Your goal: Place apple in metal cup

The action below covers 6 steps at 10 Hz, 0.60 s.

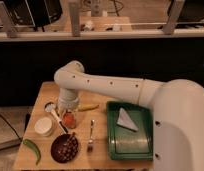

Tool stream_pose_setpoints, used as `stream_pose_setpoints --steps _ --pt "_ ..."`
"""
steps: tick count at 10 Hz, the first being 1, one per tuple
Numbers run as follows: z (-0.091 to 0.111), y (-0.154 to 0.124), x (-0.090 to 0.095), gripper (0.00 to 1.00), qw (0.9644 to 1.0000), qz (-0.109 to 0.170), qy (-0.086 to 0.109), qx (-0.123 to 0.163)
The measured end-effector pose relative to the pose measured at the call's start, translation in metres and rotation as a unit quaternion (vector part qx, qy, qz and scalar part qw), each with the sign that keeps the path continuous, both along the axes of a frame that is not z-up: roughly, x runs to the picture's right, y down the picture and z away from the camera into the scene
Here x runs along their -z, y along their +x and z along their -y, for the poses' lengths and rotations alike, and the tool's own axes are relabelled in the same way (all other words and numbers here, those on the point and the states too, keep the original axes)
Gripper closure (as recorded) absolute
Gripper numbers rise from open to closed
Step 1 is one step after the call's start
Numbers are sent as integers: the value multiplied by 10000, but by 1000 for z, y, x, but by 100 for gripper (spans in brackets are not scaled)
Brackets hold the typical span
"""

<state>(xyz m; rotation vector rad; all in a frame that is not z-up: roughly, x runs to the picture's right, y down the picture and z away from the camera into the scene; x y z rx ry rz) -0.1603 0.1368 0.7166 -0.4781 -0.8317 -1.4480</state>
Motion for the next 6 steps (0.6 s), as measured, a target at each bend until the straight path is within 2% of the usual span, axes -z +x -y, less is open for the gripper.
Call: stream_pose_setpoints --steps 3,5,6 --pt "4 1 0 34 10000 -35 6 -47" --pt "16 5 3 20 9999 -70 109 -100" --pt "24 7 4 20 9997 -76 171 -131"
